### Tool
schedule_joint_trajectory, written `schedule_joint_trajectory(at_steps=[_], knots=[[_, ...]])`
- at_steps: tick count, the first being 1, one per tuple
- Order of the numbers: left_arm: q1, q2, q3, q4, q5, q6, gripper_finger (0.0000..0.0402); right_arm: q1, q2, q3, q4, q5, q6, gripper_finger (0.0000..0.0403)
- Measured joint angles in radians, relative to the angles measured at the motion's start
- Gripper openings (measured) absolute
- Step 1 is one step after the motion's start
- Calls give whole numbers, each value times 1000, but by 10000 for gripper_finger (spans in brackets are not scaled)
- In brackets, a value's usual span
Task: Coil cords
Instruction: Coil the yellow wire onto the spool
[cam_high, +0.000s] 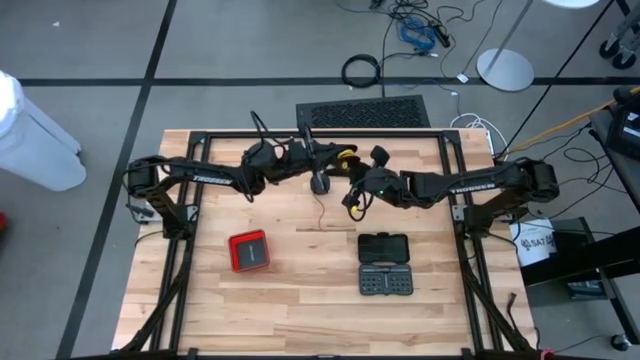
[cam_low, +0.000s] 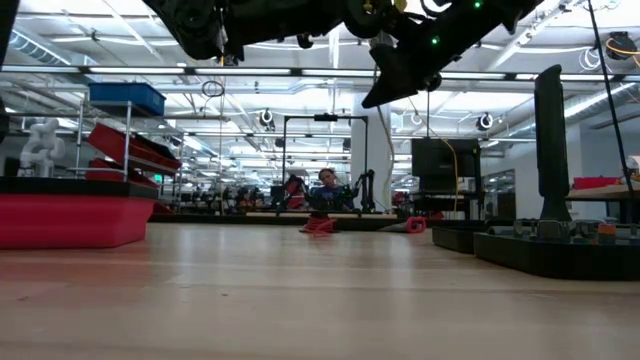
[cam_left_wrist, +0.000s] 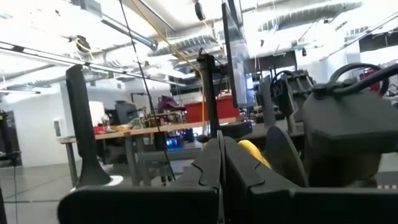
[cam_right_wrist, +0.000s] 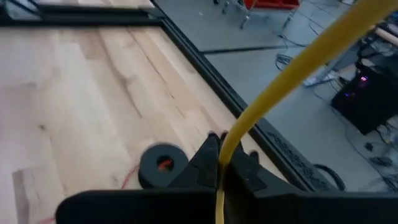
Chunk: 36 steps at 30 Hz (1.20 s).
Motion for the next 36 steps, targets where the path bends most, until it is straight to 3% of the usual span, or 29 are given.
schedule_joint_trajectory(at_steps=[9,17,25,31,36], knots=[[-2,10,-4,28,-100,45,6,27,-6,6,20,69,-5,0],[-18,74,11,73,-136,64,6,26,-6,6,86,61,-7,0],[-25,87,14,48,-131,118,6,27,-6,6,1,64,14,0],[-40,87,13,-21,-138,136,6,15,-37,6,-167,63,42,0],[-39,81,11,-14,-83,97,6,16,-62,5,-277,62,51,0]])
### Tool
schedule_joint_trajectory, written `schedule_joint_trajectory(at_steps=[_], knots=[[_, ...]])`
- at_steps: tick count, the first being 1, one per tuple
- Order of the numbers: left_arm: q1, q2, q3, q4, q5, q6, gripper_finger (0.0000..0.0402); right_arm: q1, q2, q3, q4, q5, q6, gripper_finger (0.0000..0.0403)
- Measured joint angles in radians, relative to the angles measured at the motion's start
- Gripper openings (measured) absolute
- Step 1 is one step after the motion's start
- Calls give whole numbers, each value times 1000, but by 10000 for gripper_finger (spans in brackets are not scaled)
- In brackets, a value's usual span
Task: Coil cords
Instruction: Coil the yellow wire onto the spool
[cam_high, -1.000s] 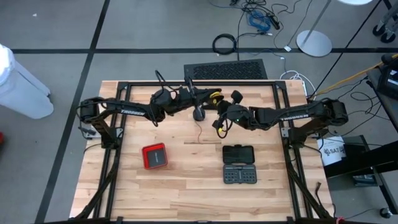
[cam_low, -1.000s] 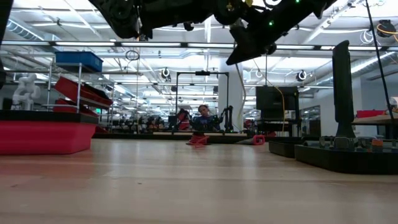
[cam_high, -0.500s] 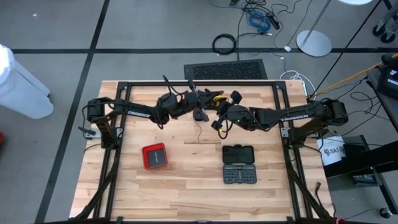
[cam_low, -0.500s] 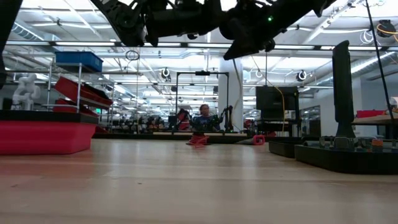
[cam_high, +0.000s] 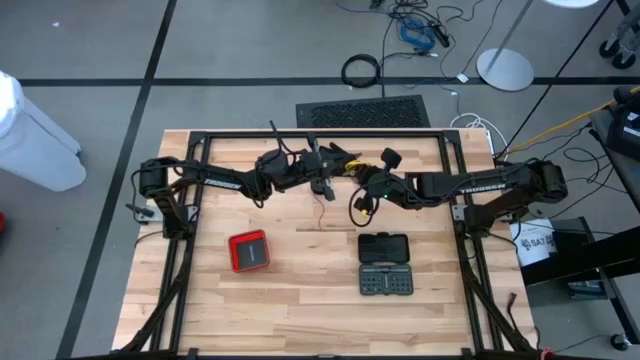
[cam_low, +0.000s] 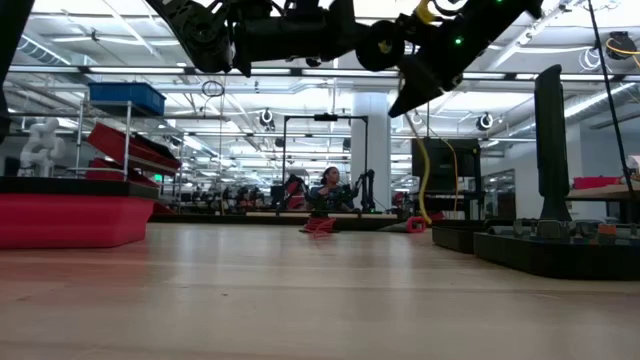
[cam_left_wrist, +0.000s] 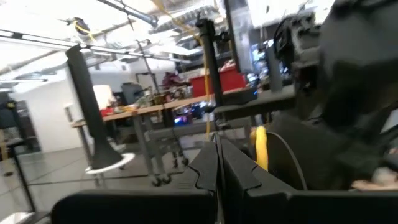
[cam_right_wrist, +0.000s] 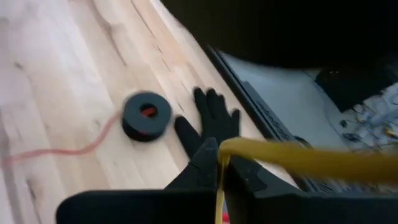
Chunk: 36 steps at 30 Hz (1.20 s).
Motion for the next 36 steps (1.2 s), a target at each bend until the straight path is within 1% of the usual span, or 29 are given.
schedule_joint_trajectory(at_steps=[4,8,13,16,18,21,26,32,36], knots=[[9,-2,0,3,58,-68,6,0,-37,0,-78,36,1,0],[23,-2,-1,25,134,-153,6,-2,-64,0,-96,59,-15,0],[33,-2,-2,65,187,-227,6,-2,-70,0,-109,50,-38,0],[39,-2,-1,102,239,-254,6,-2,-67,0,-87,28,-49,0],[36,-2,-1,142,249,-273,6,-4,-63,0,-61,30,-64,0],[36,-2,-1,207,235,-284,6,-2,-58,0,15,29,-94,0],[37,-2,2,246,194,-284,6,10,-55,0,136,30,-157,0],[53,-2,2,258,156,-284,6,30,-64,-1,223,31,-206,4],[52,-2,2,318,152,-285,6,45,-82,-1,243,18,-232,12]])
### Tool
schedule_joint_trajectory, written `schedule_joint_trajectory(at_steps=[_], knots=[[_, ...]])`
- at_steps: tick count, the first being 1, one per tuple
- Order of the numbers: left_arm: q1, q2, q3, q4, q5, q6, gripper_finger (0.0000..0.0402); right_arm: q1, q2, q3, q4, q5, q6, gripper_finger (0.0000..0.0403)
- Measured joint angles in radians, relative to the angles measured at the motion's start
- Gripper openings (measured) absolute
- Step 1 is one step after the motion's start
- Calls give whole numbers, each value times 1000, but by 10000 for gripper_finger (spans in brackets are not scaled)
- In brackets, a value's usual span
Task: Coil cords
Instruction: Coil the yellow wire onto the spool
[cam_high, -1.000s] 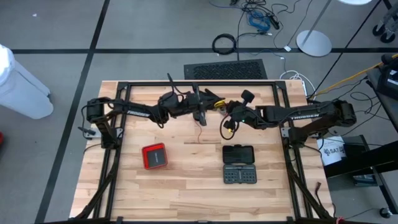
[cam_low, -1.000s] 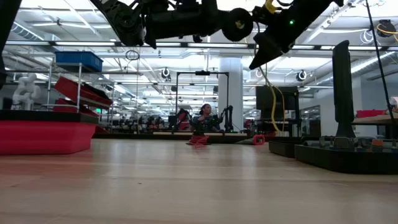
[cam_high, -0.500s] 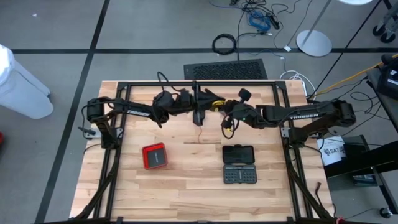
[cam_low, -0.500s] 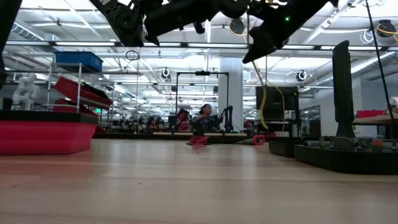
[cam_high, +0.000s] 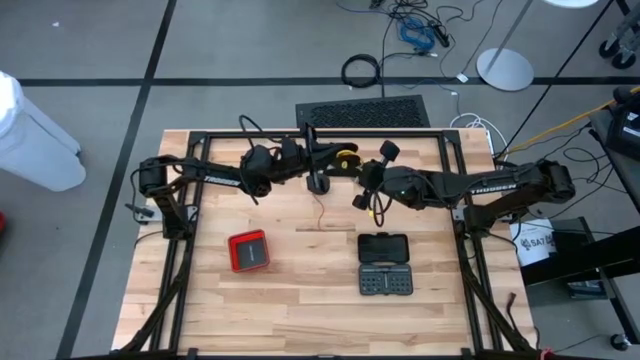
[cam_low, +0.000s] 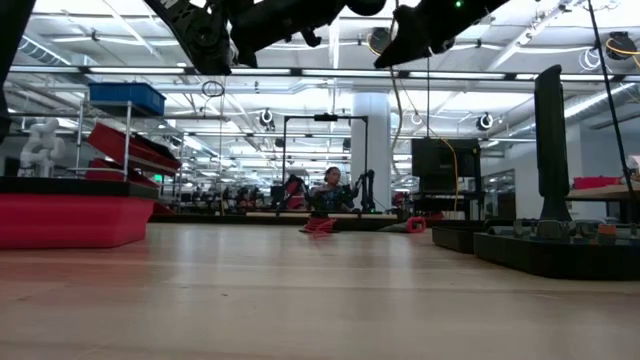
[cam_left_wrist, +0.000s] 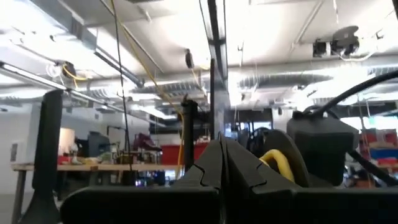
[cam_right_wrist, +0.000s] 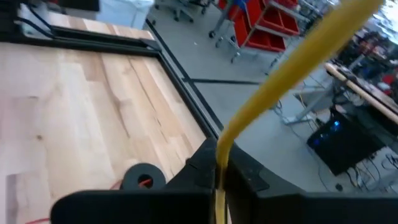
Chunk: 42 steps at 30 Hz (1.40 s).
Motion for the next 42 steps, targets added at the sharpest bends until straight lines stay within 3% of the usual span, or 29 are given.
schedule_joint_trajectory(at_steps=[7,15,21,27,33,42], knots=[[1,0,0,11,-85,5,6,35,-14,0,33,-27,-53,24],[2,0,0,-26,-108,28,6,63,-13,0,52,-36,-82,25],[6,0,0,-56,-102,28,6,99,-79,0,-87,69,-75,25],[6,0,0,-53,-96,28,6,126,-160,0,-206,77,32,29],[5,0,0,-51,-55,22,6,152,-165,0,-406,183,141,51],[11,0,0,-86,-36,5,6,204,-232,0,-420,233,165,64]])
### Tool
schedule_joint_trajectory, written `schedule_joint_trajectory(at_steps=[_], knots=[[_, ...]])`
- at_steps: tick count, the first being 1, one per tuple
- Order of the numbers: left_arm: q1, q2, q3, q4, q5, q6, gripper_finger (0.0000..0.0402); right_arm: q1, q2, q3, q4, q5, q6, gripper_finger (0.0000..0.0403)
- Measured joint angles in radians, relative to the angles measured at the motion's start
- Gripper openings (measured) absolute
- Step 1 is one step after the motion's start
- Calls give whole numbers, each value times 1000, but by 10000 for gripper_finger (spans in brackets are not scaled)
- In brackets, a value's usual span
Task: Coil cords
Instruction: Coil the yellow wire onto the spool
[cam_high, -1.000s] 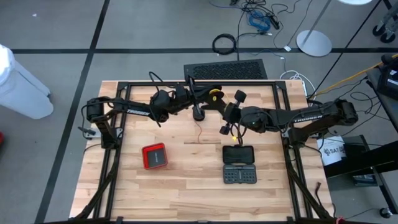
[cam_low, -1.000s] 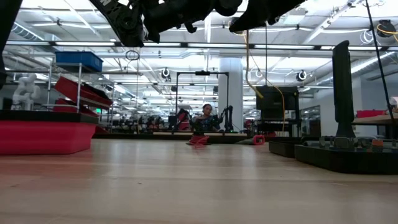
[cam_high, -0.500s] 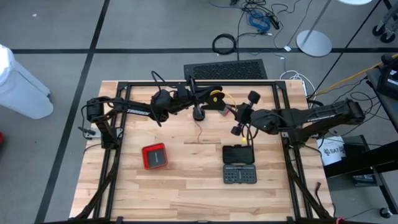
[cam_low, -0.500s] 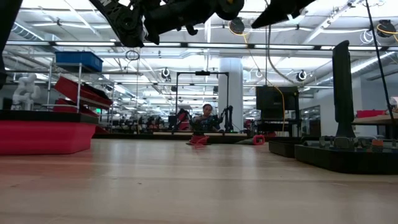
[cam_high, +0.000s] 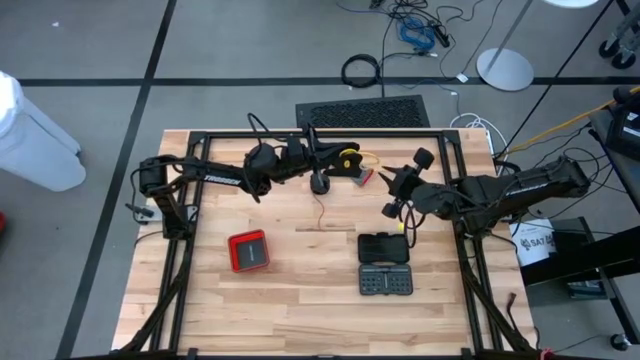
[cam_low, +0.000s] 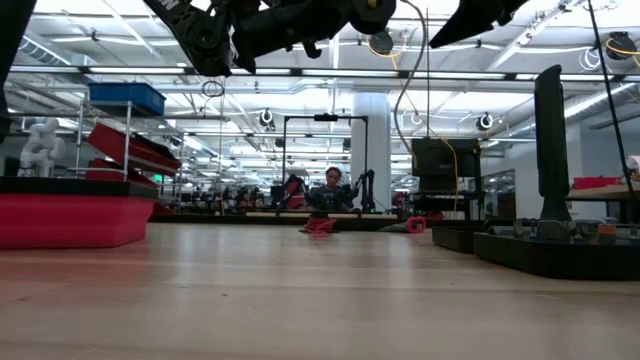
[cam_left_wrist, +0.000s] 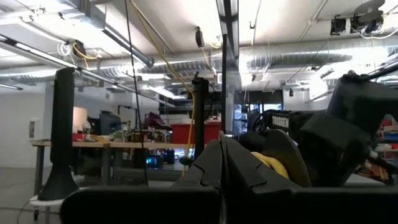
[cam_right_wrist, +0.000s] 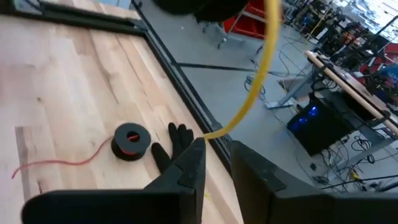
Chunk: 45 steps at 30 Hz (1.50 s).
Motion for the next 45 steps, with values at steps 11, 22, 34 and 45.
schedule_joint_trajectory(at_steps=[11,22,34,45], knots=[[2,0,0,2,2,3,6,2,30,0,64,12,-4,64],[1,0,0,-1,4,-1,6,2,47,0,96,92,-35,47],[1,0,0,-2,13,-3,6,2,47,0,72,101,-16,45],[-10,0,0,-1,14,-4,6,-33,47,0,64,101,23,41]])
